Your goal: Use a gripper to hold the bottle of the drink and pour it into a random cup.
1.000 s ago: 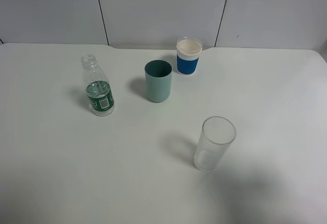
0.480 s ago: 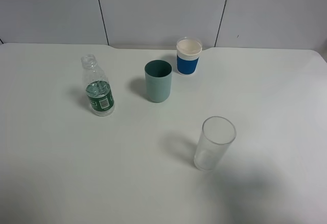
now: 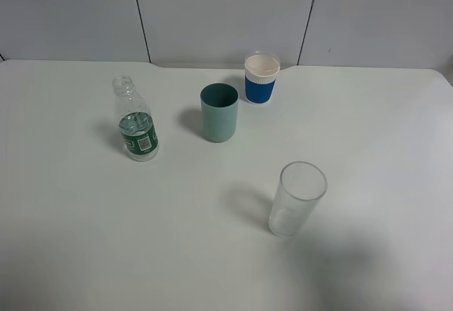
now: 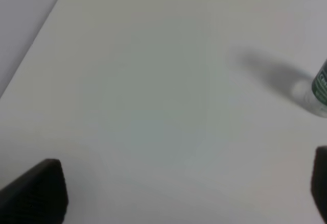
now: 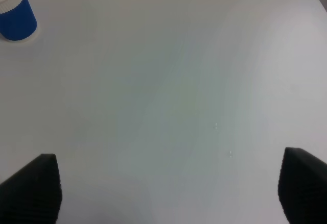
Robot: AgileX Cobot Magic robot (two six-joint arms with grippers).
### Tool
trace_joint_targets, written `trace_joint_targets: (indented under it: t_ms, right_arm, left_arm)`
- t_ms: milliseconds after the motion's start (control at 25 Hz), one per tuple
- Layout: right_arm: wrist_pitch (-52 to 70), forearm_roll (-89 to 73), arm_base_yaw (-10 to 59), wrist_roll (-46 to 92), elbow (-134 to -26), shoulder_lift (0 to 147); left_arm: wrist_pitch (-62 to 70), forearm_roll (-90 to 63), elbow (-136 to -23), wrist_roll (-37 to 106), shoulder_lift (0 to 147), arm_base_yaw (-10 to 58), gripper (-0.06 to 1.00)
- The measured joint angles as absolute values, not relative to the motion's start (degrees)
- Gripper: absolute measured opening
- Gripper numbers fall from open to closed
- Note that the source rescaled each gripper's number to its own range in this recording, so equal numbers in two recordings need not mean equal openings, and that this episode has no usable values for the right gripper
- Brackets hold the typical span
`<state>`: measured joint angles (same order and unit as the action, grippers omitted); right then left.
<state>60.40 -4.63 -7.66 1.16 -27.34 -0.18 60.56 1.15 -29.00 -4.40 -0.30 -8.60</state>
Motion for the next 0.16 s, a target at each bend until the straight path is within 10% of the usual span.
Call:
trace_joint_targets:
  t_ms: [160]
  right_arm:
    - [60.4,-4.63,-7.66,1.16,-27.34,-0.18]
  left_arm:
    - [60.56,1.2,-29.0,-4.4,-0.3,-8.6,0.91]
